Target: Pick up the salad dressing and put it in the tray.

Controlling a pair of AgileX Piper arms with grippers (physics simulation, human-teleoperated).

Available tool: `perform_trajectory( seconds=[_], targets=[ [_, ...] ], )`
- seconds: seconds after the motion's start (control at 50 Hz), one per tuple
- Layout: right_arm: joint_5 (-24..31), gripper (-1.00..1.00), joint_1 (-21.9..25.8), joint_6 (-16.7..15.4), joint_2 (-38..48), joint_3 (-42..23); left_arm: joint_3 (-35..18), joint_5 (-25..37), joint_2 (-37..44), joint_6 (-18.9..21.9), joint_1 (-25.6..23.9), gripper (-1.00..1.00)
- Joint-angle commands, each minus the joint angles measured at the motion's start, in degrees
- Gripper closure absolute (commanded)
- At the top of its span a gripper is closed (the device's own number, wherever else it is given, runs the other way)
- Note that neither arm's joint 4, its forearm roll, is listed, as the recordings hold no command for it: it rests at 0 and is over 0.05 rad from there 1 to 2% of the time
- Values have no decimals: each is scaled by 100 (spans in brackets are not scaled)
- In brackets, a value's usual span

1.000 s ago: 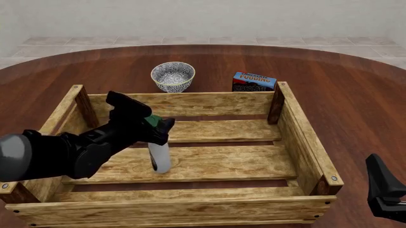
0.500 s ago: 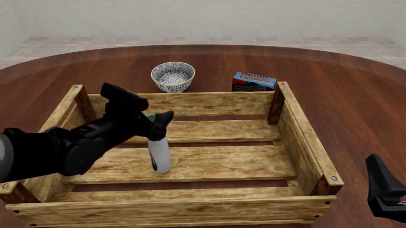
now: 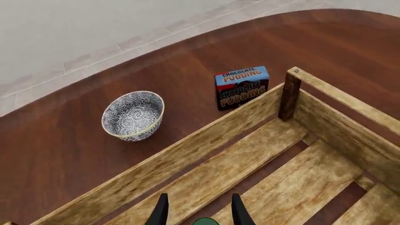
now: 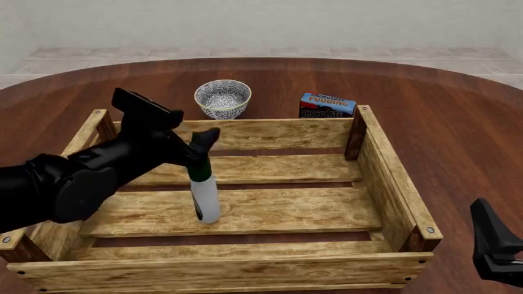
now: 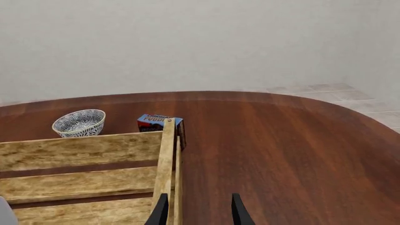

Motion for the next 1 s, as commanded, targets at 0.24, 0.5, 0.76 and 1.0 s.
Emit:
perform_trajectory(
  seconds=[0.24, 0.5, 0.76, 1.0],
  targets=[
    [2, -100, -6, 1, -8, 13, -12, 380, -727, 197, -61, -100],
    [33, -100, -23, 11, -49, 21, 43, 563, -1120, 236, -101, -100],
    [34, -100, -27, 14, -55, 18, 146, 720, -1539, 290, -87, -100],
    [67, -100, -52, 26, -86, 11, 251, 808, -1870, 318, -20, -100]
  ],
)
